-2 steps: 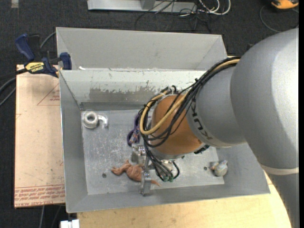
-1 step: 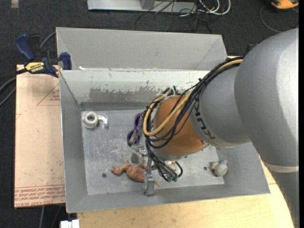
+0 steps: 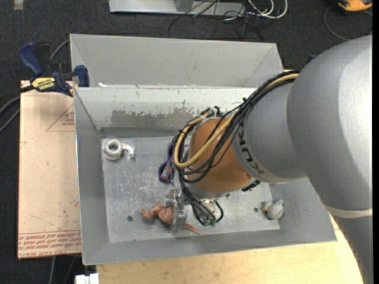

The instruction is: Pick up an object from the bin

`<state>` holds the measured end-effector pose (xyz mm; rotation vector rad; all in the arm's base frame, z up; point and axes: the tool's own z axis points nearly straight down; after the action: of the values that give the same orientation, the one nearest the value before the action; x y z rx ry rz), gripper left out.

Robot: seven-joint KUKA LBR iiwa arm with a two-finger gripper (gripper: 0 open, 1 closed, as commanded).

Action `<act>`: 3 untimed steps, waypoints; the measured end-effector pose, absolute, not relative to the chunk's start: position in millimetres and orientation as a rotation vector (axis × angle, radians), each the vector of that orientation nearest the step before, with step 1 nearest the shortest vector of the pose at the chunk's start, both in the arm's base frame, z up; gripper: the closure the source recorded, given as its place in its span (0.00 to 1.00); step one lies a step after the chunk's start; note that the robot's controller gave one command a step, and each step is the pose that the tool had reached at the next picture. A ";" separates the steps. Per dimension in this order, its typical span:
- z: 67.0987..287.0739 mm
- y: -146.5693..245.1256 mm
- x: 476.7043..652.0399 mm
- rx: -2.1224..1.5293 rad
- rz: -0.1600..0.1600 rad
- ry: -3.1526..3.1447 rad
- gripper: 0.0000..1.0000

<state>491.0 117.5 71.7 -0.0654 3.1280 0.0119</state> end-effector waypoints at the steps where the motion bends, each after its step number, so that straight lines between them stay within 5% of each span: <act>1: 71.7 117.5 491.0 -0.065 0.012 3.128 1.00; 3: 83.4 117.3 489.6 -0.065 0.011 3.133 1.00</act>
Offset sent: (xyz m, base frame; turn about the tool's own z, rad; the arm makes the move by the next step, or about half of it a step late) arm 0.0001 -0.0001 0.0266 0.0000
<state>489.6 117.3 83.4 -0.0653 3.1331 0.0111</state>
